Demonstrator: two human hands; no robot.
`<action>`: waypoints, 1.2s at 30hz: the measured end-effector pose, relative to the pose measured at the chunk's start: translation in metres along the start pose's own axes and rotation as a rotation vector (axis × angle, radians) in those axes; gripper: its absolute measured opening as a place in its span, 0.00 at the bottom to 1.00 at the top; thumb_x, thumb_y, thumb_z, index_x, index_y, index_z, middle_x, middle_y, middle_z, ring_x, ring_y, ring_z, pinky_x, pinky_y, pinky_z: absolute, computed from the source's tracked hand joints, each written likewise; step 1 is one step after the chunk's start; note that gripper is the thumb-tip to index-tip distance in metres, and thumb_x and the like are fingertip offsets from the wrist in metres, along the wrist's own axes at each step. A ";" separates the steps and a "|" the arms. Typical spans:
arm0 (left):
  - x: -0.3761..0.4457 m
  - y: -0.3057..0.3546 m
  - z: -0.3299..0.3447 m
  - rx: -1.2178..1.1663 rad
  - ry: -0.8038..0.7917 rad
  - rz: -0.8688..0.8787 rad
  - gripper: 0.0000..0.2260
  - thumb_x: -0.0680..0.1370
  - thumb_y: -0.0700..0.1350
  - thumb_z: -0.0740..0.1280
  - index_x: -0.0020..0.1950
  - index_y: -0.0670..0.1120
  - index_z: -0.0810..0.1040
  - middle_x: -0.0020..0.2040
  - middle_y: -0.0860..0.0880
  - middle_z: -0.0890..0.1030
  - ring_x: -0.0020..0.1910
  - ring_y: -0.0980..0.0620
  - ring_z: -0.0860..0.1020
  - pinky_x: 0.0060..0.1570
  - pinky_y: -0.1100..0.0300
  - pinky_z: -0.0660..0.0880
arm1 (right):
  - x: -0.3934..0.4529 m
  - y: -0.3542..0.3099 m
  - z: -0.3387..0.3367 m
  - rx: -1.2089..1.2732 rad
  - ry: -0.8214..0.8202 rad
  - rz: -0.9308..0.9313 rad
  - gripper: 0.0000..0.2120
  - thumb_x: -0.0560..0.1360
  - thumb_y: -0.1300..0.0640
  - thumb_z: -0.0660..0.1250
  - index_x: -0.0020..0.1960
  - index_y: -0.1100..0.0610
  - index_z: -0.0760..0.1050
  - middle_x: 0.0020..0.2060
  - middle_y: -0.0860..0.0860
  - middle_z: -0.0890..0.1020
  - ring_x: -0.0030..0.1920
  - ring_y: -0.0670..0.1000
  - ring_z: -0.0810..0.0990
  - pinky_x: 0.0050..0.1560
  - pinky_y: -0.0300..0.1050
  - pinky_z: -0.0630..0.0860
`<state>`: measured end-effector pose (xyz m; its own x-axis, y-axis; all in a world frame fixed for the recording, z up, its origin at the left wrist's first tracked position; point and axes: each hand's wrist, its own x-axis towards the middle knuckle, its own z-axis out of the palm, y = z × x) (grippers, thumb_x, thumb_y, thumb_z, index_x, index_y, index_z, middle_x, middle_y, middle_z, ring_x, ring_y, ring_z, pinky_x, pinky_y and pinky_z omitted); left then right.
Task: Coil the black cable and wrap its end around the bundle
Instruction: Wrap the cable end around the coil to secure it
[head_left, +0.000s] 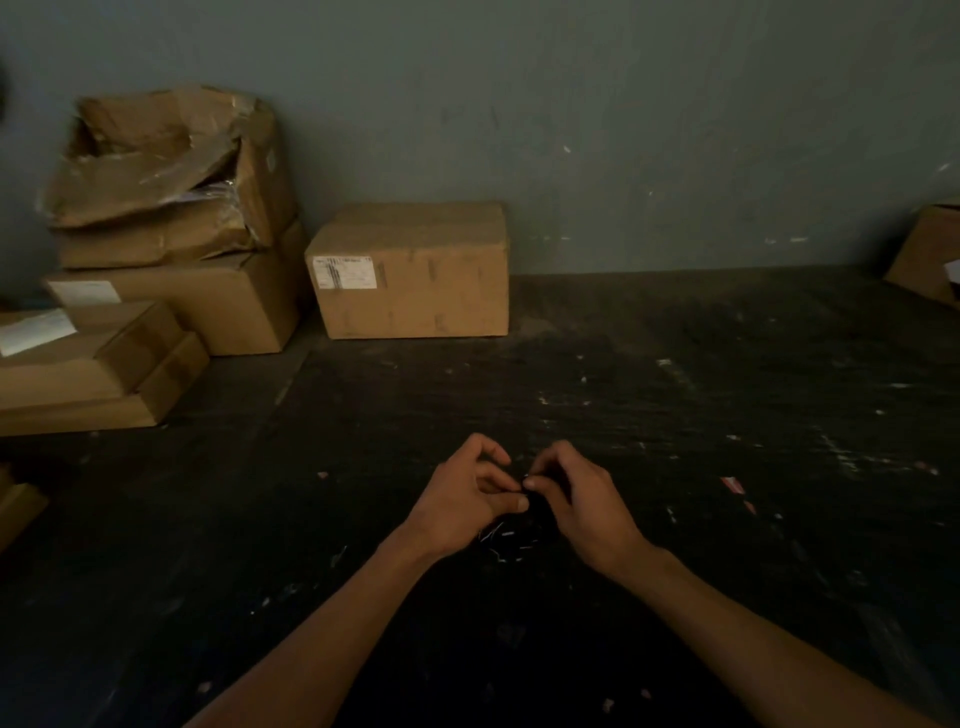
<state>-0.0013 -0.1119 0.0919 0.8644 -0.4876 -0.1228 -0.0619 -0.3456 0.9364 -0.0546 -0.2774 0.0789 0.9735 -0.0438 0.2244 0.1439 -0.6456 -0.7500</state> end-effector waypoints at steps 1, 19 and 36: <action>0.000 -0.001 0.000 -0.007 0.004 -0.005 0.19 0.70 0.38 0.76 0.55 0.48 0.71 0.46 0.46 0.86 0.48 0.54 0.84 0.56 0.54 0.79 | 0.000 -0.001 0.001 0.040 0.004 0.032 0.07 0.77 0.58 0.67 0.51 0.48 0.73 0.46 0.41 0.78 0.48 0.39 0.78 0.48 0.31 0.72; -0.008 -0.057 0.013 -0.226 -0.129 -0.420 0.17 0.76 0.47 0.70 0.61 0.56 0.68 0.61 0.49 0.77 0.57 0.49 0.80 0.51 0.52 0.80 | 0.006 0.030 0.027 0.235 0.153 0.480 0.04 0.78 0.58 0.64 0.48 0.50 0.75 0.46 0.46 0.79 0.49 0.43 0.78 0.49 0.39 0.74; 0.021 -0.114 0.009 -0.027 0.105 -0.468 0.18 0.79 0.42 0.66 0.68 0.49 0.71 0.62 0.47 0.76 0.56 0.51 0.78 0.55 0.56 0.77 | 0.002 0.100 0.058 0.200 -0.338 0.716 0.19 0.80 0.62 0.59 0.68 0.49 0.73 0.76 0.51 0.62 0.64 0.50 0.73 0.62 0.49 0.76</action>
<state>0.0189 -0.0900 -0.0209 0.8419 -0.2008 -0.5009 0.3580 -0.4868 0.7968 -0.0278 -0.2977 -0.0313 0.8378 -0.1418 -0.5272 -0.5358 -0.3987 -0.7443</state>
